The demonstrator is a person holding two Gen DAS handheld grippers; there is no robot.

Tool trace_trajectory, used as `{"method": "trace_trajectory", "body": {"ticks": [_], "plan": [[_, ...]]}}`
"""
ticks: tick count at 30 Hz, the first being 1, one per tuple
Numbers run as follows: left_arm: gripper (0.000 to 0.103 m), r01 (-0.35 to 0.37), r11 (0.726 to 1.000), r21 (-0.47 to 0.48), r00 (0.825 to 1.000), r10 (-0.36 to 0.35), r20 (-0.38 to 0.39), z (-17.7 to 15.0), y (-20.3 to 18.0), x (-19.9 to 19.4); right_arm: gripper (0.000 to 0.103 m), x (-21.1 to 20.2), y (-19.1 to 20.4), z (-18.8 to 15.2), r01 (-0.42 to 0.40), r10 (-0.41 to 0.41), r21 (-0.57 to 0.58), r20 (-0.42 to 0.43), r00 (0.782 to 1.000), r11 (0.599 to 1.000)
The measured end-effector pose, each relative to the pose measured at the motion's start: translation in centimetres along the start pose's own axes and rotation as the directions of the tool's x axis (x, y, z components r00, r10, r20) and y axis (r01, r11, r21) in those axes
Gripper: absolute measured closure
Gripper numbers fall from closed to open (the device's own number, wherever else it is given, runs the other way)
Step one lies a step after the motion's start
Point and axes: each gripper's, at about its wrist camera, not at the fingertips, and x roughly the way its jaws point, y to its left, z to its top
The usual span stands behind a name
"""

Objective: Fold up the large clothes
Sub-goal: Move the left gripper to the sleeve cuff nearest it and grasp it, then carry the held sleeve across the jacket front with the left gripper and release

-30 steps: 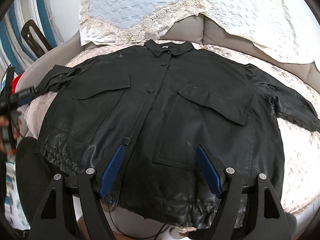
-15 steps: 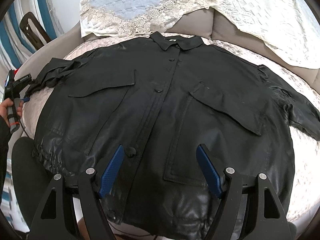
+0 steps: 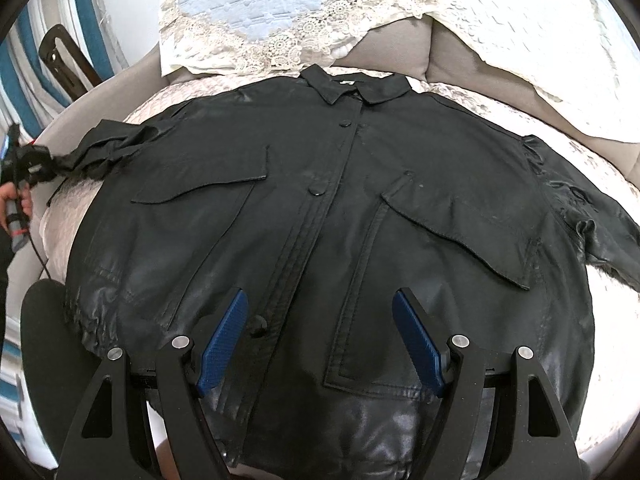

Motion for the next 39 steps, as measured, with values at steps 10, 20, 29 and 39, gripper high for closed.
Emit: {"method": "trace_trajectory", "body": {"ticks": [10, 20, 29, 39], "plan": [[0.096, 0.351, 0.887, 0.300, 0.926, -0.376, 0.028, -0.9, -18.6, -7.3, 0.028, -1.5, -2.2, -0.4, 0.009, -0.012, 0.050, 0.052, 0.999, 0.999], [0.082, 0.597, 0.697, 0.399, 0.788, -0.413, -0.458, -17.9, -35.7, -0.6, 0.028, -2.7, -6.2, -2.4, 0.069, -0.075, 0.148, 0.030, 0.997, 0.987], [0.055, 0.597, 0.667, 0.446, 0.800, -0.454, -0.391, -15.6, -30.7, -3.7, 0.028, -2.2, -8.1, -1.5, 0.021, -0.029, 0.201, 0.037, 0.999, 0.979], [0.053, 0.371, 0.850, 0.374, 0.913, -0.259, -0.316, -10.1, -21.6, 3.8, 0.028, 5.6, -6.7, 8.0, -0.217, 0.198, 0.236, 0.102, 0.975, 0.947]]}}
